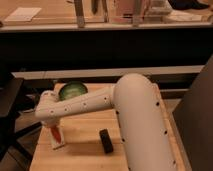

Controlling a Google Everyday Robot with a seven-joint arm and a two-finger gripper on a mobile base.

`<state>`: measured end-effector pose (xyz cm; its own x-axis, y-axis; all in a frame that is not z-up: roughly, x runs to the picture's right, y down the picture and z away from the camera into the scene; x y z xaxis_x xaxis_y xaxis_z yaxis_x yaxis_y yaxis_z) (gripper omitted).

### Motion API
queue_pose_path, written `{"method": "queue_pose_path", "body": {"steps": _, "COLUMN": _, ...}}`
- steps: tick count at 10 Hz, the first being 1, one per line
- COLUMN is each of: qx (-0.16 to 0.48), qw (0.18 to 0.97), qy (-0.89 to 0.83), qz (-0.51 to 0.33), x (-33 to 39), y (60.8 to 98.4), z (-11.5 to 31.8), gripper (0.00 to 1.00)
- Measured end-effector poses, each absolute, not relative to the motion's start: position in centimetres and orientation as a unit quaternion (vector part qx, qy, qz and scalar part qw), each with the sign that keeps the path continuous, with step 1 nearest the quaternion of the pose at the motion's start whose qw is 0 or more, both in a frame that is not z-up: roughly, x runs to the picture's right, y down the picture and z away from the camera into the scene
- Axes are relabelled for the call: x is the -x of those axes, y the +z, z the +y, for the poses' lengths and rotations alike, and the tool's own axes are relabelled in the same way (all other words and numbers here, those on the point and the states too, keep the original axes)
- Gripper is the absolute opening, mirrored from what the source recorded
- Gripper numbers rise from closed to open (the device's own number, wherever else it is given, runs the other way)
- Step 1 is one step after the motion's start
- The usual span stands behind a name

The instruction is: Place the pepper on the white sponge

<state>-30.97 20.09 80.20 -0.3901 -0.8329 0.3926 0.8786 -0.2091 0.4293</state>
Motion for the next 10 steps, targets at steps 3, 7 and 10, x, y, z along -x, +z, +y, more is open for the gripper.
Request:
{"method": "queue_pose_path", "body": {"steps": 3, "qx": 0.035, "qw": 0.547, "qy": -0.779, "qz": -0.306, "x": 31.03, "y": 80.17, "z": 20.19, "gripper": 0.05}}
{"method": "queue_pose_path", "body": {"steps": 7, "qx": 0.031, "qw": 0.541, "qy": -0.782, "qz": -0.309, "x": 31.13, "y": 80.12, "z": 20.24, "gripper": 0.10}}
{"method": "queue_pose_path", "body": {"steps": 10, "qx": 0.029, "qw": 0.537, "qy": -0.784, "qz": -0.311, "x": 31.21, "y": 80.06, "z": 20.24, "gripper": 0.10}}
